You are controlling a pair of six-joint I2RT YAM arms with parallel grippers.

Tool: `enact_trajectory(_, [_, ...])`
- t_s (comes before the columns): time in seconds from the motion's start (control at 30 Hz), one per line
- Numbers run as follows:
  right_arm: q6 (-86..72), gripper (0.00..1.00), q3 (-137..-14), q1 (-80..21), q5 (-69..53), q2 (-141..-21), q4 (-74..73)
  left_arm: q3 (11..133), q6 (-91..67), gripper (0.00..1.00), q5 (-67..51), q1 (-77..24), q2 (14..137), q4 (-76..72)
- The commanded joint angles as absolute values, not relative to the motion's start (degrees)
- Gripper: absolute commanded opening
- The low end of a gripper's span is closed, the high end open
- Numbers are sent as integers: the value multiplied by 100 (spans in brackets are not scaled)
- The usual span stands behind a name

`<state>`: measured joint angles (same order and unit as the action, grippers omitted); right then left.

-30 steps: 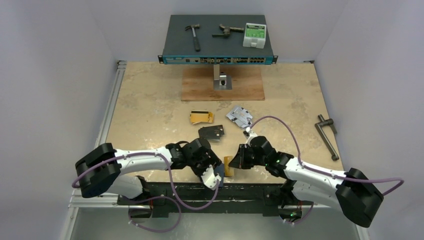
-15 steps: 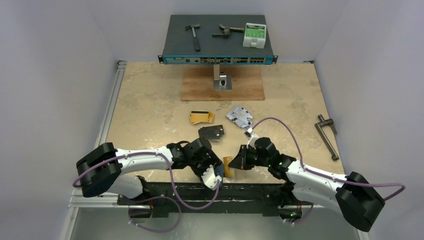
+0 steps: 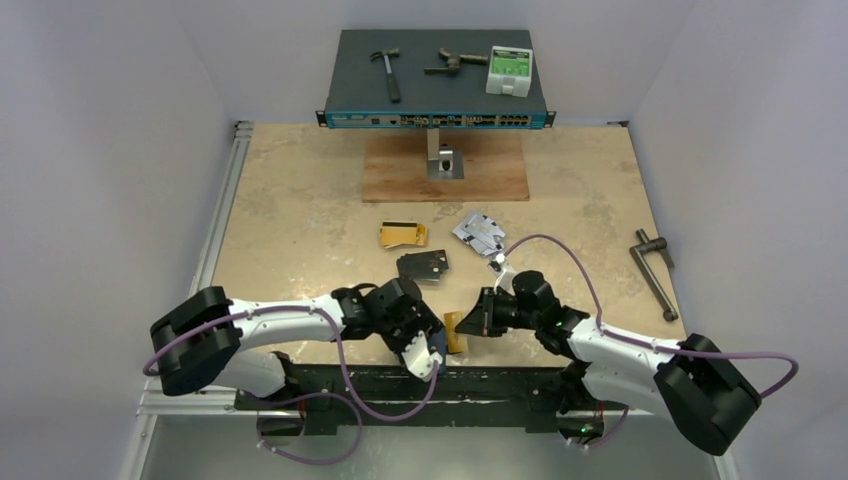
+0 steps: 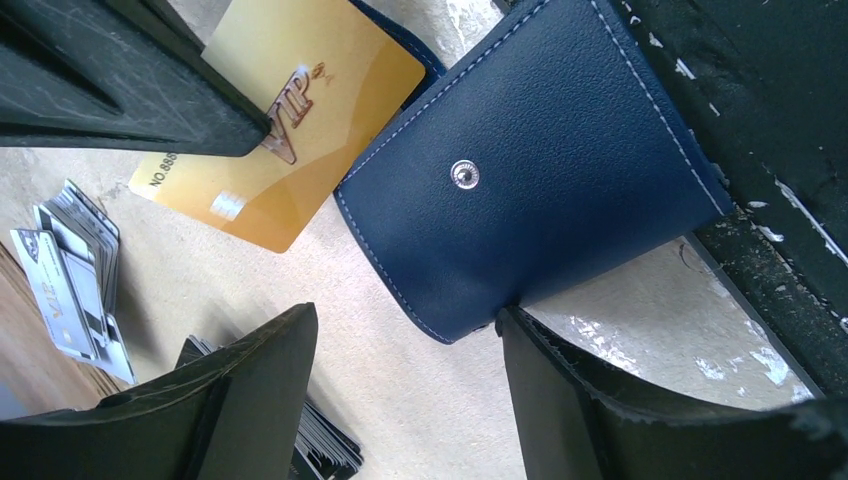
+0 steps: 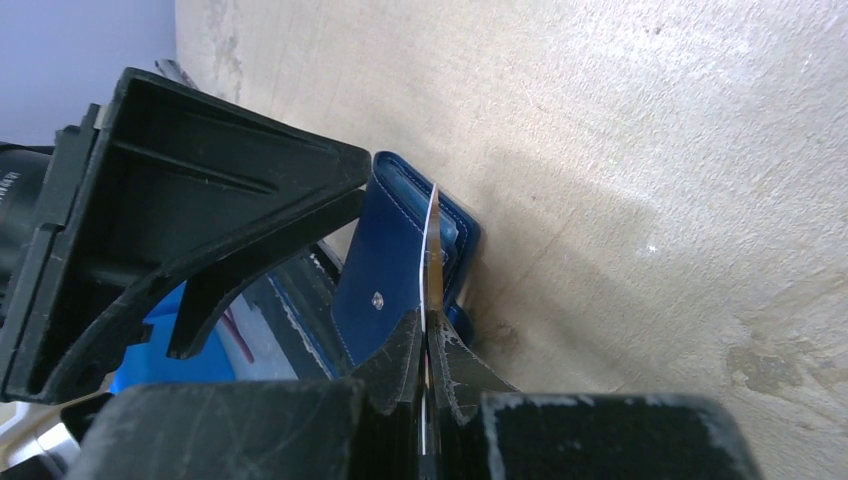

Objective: Put the credit cards into the card holder
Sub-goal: Open the card holder at the center of the board.

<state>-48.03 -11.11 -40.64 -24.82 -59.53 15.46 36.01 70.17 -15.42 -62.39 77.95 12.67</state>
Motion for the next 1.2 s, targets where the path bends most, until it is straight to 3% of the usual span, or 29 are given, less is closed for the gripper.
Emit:
enact_trajectory(0.0, [-4900, 0, -1210, -3915, -3155, -5967, 2274, 3421, 7117, 68, -1775, -6329, 7703, 925])
enact_trajectory(0.73, [-5025, 0, -1830, -3868, -4199, -7087, 3307, 3014, 7169, 70, -1748, -6341, 7475, -97])
enact_trajectory(1.17, [-4922, 0, -2222, -3868, -4198, -7619, 3150, 2718, 7302, 70, -1816, -6372, 7314, -451])
